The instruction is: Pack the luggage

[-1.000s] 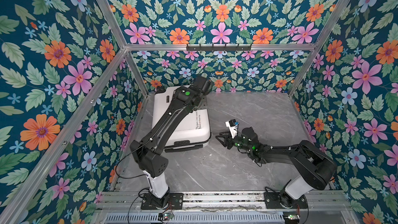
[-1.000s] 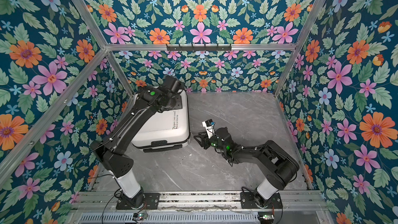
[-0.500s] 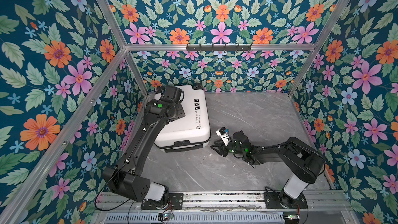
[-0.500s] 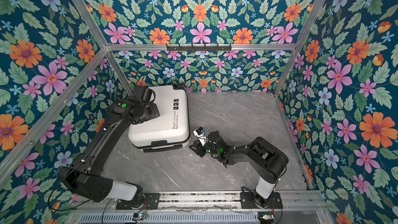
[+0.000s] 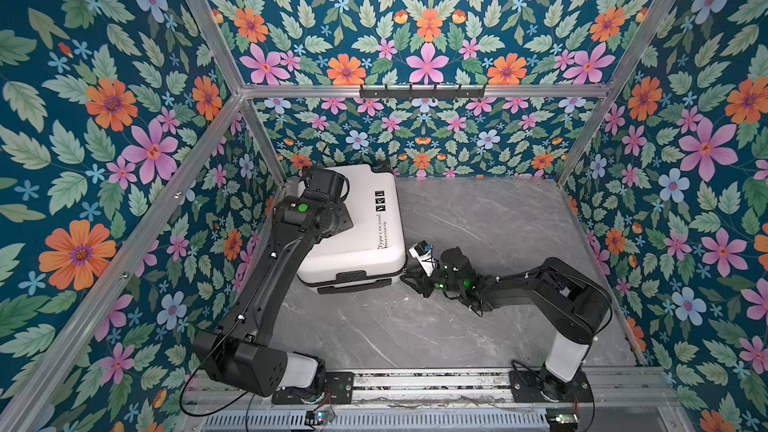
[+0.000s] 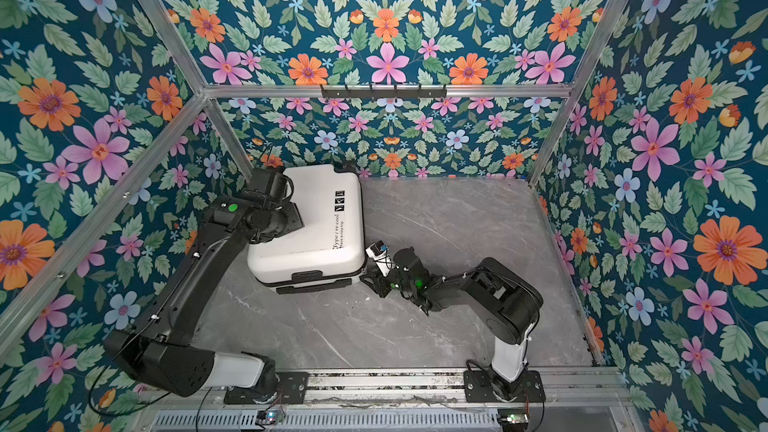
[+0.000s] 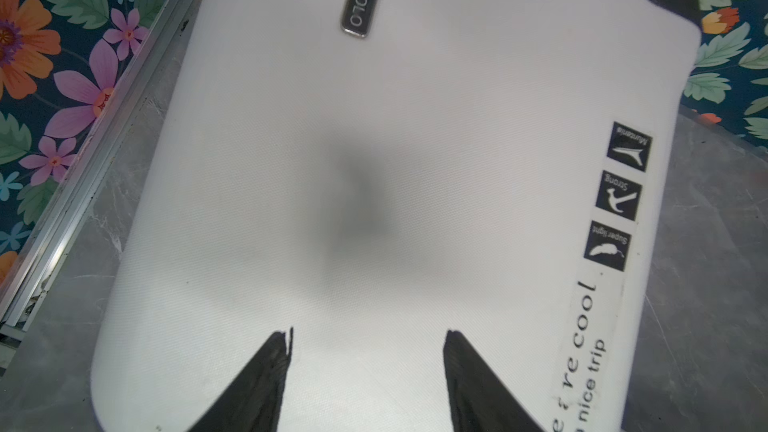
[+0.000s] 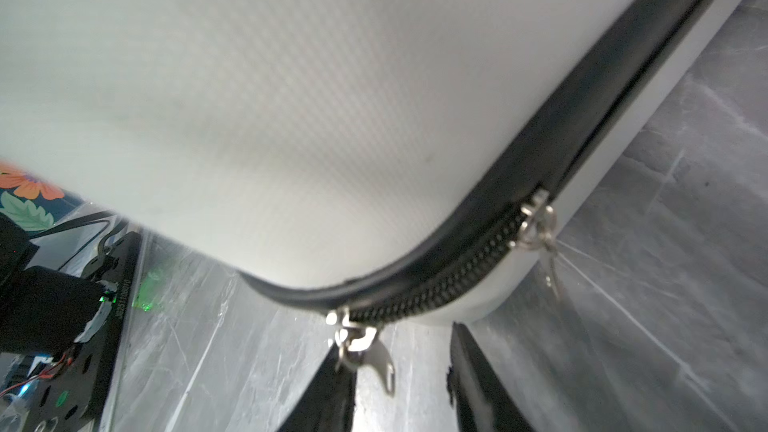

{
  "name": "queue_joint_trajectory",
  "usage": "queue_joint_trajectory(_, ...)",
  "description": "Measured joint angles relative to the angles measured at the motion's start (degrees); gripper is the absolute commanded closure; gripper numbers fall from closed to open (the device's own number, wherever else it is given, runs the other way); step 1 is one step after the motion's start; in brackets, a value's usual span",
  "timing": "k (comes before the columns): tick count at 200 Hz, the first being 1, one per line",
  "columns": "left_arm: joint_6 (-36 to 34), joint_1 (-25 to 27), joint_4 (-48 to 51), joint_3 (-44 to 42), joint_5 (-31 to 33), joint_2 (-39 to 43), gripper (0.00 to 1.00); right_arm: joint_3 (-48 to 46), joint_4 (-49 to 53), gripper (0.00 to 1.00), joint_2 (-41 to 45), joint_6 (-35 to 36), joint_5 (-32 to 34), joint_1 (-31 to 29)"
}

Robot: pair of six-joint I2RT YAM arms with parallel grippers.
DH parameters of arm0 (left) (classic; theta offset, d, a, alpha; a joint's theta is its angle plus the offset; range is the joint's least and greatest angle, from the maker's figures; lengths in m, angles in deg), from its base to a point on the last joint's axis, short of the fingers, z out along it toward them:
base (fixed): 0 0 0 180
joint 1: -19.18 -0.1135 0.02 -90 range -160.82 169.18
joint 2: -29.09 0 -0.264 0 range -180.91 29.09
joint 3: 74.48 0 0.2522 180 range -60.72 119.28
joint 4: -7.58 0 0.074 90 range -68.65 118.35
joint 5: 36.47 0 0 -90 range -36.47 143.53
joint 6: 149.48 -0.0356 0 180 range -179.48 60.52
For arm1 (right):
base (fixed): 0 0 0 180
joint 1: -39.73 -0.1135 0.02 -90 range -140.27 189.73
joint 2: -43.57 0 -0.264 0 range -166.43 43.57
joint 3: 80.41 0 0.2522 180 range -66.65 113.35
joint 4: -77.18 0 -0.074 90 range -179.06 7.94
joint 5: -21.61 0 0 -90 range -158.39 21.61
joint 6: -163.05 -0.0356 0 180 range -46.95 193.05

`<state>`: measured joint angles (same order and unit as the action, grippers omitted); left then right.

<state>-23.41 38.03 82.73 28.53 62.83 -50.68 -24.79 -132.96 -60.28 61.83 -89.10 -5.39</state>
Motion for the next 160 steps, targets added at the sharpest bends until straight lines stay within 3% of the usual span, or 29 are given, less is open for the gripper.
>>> queue_joint_trajectory(40, 0.48, 0.02, 0.00, -0.22, -0.17, 0.28, 0.37, 0.83, 0.20, 0.76, -1.27, -0.24, 1.03, 0.02)
queue_joint_trajectory(89, 1.01, 0.02, -0.02, -1.53, -0.20, 0.70, 0.37, 0.90, 0.66, 0.99, -1.40, -0.46, 0.81, -0.15)
queue_joint_trajectory(120, 0.98, 0.00, -0.02, -1.90, -0.22, 0.66, 0.37, 0.98, 0.98, 0.97, -0.61, -0.83, 1.70, 0.11)
queue_joint_trajectory(160, 0.96, 0.00, -0.09, -1.90, -0.37, 0.11, 0.37, 0.68, 1.53, 0.76, 1.11, -0.61, 1.68, -0.04)
